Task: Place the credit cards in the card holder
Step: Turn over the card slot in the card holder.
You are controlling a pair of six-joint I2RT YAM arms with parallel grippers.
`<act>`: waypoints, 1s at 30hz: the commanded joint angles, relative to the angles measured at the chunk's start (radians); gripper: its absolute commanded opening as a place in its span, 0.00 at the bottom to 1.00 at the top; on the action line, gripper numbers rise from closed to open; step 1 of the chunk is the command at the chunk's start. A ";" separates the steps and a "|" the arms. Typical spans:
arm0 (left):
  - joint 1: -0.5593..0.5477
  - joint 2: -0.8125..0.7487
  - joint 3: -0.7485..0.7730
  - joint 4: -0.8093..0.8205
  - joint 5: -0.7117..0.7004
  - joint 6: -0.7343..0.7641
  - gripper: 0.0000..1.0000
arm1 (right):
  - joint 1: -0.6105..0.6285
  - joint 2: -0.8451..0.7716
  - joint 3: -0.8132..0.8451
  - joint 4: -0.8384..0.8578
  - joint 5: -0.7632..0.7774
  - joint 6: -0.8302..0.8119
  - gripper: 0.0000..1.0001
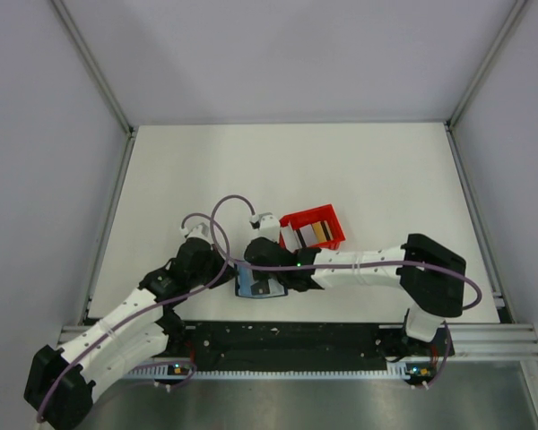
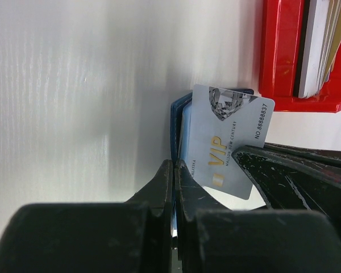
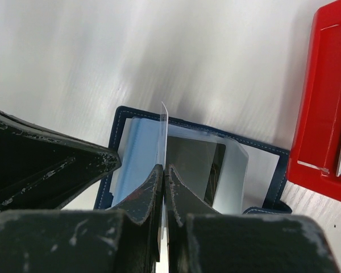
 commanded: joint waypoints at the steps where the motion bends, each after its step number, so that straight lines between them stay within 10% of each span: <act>1: -0.004 -0.019 0.013 0.024 -0.008 -0.007 0.00 | 0.022 0.029 0.058 -0.072 0.049 -0.031 0.00; 30: -0.008 -0.089 0.033 0.025 0.003 -0.036 0.00 | 0.119 0.055 0.250 -0.158 0.026 0.040 0.00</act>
